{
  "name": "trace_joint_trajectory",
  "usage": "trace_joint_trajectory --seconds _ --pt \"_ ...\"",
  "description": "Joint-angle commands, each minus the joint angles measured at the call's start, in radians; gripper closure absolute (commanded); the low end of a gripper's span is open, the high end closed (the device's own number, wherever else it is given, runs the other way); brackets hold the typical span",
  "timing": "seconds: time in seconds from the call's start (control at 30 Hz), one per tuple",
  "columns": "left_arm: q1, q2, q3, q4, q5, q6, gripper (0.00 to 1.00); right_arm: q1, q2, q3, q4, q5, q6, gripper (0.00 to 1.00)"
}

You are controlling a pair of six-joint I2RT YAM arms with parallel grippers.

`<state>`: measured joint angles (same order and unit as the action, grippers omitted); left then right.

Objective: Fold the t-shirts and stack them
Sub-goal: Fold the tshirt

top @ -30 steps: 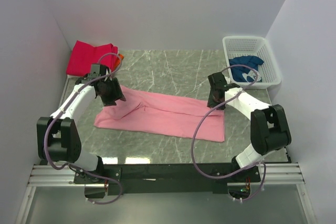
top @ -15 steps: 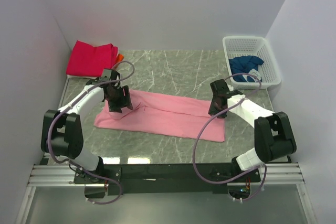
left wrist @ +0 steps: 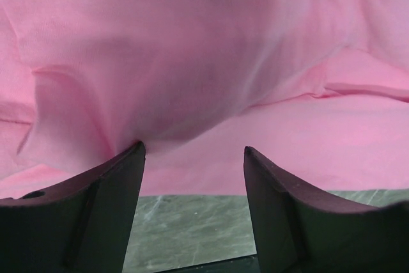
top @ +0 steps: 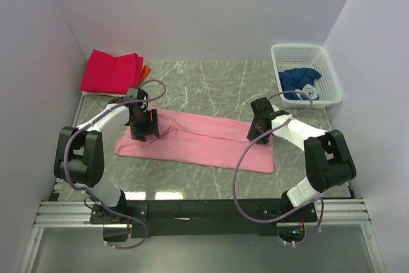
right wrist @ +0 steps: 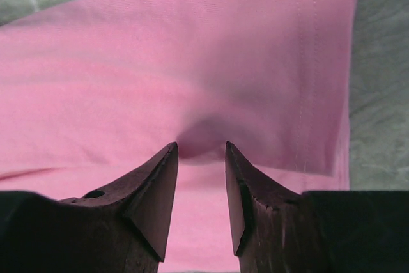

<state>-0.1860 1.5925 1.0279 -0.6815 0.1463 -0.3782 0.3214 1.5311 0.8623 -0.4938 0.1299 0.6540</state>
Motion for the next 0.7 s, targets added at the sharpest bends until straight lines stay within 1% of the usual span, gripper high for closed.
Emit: trace_joint_trajectory --seconds 0.0,0.17,0.23,0.27,0.33,0.37,0.47,0.63,0.67 --pt "-0.003 0.032 0.021 0.030 -0.031 0.016 0.32 0.005 0.058 -0.012 0.044 -0.003 0.024 0.57" --pt "-0.023 0.084 0.049 0.027 -0.021 0.022 0.34 -0.001 0.115 0.014 -0.017 0.031 0.033 0.58" --pt "-0.030 0.093 0.054 0.023 -0.019 0.025 0.37 -0.018 0.127 0.030 -0.054 0.042 0.038 0.60" --pt "-0.041 0.096 0.058 0.022 -0.017 0.030 0.41 -0.024 0.129 0.033 -0.066 0.043 0.047 0.61" --pt "-0.053 0.107 0.069 0.014 -0.014 0.035 0.45 -0.044 0.129 0.041 -0.100 0.051 0.050 0.62" --pt "-0.065 0.109 0.070 0.013 -0.013 0.036 0.50 -0.051 0.127 0.043 -0.115 0.054 0.047 0.62" --pt "-0.090 0.126 0.081 0.011 0.001 0.041 0.56 -0.093 0.115 0.027 -0.132 0.053 0.032 0.62" --pt "-0.127 0.147 0.110 0.010 0.088 0.032 0.57 -0.166 0.081 -0.011 -0.137 0.047 0.006 0.62" --pt "-0.141 0.146 0.113 0.013 0.125 0.027 0.56 -0.179 0.078 -0.017 -0.141 0.048 -0.007 0.62"
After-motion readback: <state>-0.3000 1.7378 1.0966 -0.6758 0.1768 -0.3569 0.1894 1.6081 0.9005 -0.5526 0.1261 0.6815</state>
